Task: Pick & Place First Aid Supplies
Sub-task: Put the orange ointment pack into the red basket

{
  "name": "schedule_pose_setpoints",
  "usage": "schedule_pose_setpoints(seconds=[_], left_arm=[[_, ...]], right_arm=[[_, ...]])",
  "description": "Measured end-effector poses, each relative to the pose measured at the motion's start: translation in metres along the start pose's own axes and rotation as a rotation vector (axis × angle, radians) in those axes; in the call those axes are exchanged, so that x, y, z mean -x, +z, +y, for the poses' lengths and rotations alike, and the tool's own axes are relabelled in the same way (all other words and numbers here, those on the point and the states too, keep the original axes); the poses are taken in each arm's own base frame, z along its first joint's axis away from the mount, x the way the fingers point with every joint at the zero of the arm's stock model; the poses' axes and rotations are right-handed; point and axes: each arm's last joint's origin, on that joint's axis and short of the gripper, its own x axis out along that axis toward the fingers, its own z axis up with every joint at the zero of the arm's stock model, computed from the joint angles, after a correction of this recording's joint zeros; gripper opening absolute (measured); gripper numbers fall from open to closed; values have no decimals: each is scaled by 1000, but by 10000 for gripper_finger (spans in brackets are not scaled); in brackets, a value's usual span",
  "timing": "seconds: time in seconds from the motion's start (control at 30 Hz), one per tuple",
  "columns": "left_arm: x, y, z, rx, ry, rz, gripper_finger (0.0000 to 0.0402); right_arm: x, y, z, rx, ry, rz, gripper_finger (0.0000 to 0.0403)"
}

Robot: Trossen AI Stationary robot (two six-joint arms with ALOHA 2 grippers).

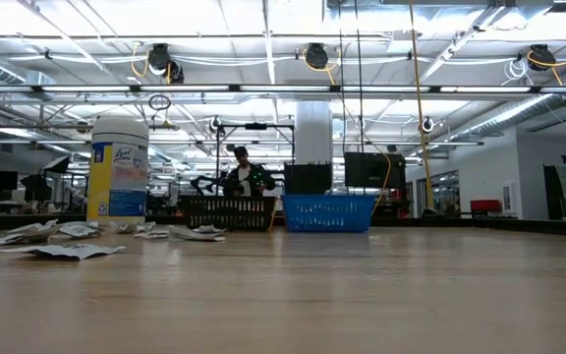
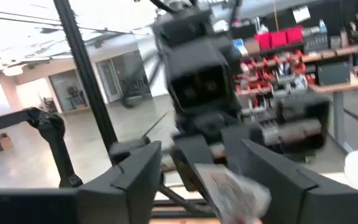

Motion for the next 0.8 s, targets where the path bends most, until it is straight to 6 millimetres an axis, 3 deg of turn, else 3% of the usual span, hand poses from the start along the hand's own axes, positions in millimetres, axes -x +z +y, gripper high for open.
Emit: schedule_pose_setpoints(seconds=[0.4, 0.6, 0.8], left_arm=[[0, 2, -2, 14, 9, -14, 0], [0, 3, -1, 70, 25, -34, 14], [14, -3, 7, 255, 46, 64, 82]], right_arm=[[0, -1, -1, 31, -7, 9, 13], [2, 1, -5, 35, -20, 1, 3], [22, 9, -17, 2, -112, 80, 1]])
